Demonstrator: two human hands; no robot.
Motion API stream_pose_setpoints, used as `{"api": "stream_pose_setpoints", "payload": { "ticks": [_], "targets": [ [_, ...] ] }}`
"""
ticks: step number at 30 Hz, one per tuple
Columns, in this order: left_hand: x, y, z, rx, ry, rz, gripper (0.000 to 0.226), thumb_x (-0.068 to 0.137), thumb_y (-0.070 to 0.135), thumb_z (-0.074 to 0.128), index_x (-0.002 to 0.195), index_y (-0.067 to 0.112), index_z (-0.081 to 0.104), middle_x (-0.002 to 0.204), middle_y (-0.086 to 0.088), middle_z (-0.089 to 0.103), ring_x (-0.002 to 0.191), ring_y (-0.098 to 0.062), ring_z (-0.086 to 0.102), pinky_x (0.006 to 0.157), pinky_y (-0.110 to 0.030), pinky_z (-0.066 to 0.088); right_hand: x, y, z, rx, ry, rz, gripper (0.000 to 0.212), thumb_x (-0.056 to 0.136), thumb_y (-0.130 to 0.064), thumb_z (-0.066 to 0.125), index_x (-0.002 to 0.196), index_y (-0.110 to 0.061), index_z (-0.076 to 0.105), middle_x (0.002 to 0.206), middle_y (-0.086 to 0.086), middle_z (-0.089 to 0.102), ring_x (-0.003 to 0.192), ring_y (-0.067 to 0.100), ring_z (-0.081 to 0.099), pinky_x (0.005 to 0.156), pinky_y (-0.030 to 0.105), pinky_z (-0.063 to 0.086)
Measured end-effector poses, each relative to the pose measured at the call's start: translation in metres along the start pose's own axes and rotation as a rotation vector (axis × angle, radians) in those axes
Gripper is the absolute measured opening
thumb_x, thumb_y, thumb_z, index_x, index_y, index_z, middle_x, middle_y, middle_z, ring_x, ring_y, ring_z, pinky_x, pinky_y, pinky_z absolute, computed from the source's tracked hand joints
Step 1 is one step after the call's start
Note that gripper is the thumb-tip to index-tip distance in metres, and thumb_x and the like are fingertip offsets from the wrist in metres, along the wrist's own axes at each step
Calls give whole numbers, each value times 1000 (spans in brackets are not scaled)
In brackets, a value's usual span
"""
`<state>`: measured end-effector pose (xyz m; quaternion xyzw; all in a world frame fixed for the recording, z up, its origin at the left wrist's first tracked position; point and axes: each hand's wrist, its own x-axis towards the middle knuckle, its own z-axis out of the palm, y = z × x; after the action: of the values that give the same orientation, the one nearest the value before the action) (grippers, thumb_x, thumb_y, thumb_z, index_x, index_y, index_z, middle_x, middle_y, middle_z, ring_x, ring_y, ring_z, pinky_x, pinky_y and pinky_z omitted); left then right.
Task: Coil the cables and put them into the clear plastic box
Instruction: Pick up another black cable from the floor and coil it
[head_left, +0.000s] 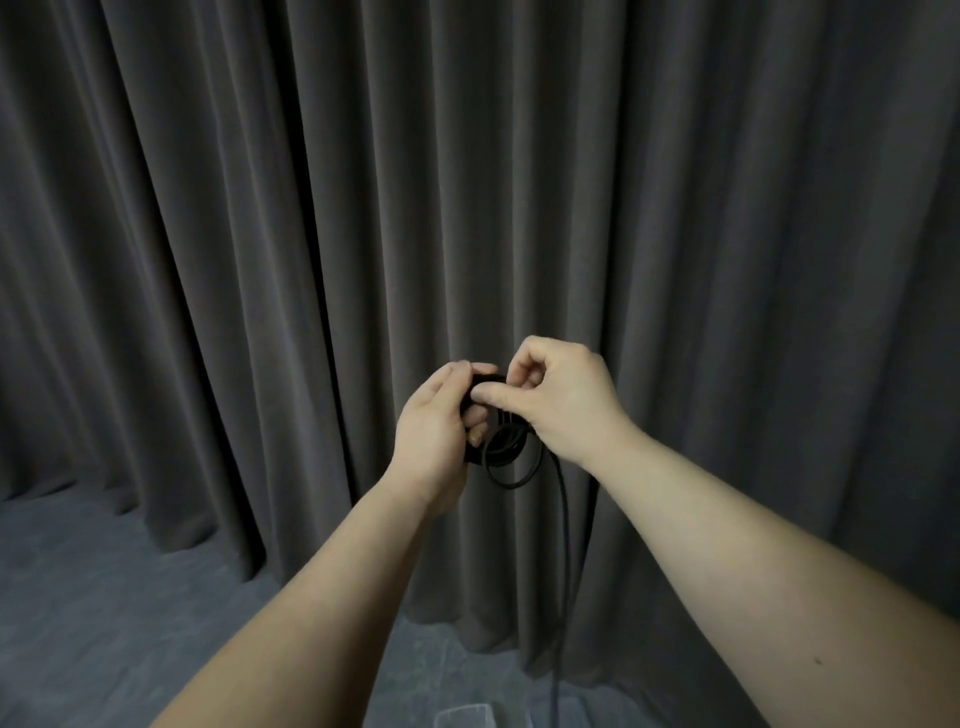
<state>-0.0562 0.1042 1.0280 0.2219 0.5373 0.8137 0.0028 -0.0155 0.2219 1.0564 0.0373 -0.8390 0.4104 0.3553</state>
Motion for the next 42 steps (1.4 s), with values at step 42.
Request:
{"api": "stream_pose_setpoints", "payload": {
  "ticks": [42],
  "targets": [
    [7,-10,3,-55,-110,70,24,87,5,58,109,15,56,59,-1,53,58,-10,50,67,-25,47,-2,30,3,-414,313,-533,18,84,-26,58,84,-15,72,71,0,63,58,21,62,50,28,50]
  ]
}}
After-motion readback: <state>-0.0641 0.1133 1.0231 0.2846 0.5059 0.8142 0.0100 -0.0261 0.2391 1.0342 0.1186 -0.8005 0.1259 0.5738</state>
